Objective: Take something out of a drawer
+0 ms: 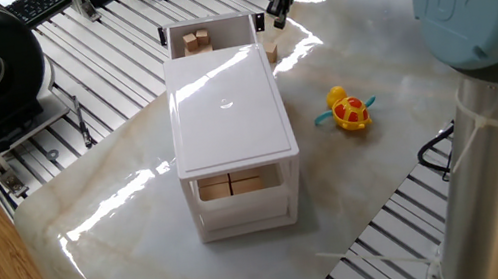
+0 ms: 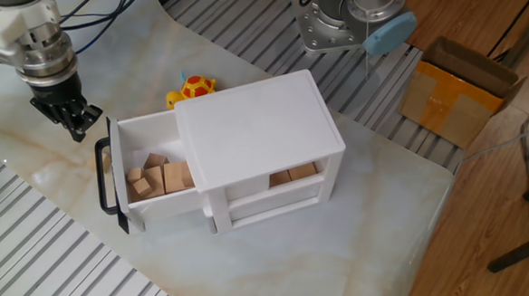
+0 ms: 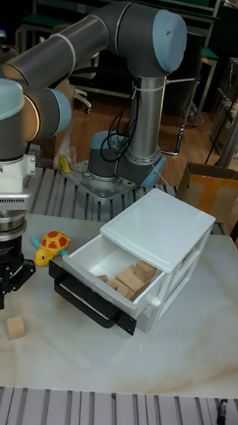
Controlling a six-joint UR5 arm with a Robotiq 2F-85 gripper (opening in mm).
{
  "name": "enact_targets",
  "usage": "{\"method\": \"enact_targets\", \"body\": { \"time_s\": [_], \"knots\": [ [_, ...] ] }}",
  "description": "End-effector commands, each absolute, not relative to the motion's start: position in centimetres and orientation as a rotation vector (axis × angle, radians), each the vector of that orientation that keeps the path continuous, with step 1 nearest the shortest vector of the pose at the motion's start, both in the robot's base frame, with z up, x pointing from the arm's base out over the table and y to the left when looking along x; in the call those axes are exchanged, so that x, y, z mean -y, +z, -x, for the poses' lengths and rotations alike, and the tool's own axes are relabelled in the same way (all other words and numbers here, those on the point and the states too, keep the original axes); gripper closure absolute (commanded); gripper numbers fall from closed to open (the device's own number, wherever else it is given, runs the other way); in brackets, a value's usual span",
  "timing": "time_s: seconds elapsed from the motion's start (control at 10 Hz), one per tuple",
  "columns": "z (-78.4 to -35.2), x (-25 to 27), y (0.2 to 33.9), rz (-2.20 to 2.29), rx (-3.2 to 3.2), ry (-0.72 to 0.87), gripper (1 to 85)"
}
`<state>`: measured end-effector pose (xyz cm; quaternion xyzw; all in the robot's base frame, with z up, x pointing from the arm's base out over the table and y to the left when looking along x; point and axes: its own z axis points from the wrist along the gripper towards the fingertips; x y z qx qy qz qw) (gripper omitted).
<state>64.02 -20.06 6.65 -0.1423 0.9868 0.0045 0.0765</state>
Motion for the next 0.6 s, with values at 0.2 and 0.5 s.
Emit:
{"method": "enact_targets", "body": {
  "time_s": [0.2, 0.5],
  "knots": [
    [-62.9, 19.3, 7.9, 0.395, -2.971, 0.065, 84.7],
    [-61.6, 19.5, 9.1, 0.389, -2.98, 0.041, 84.7]
  ]
}}
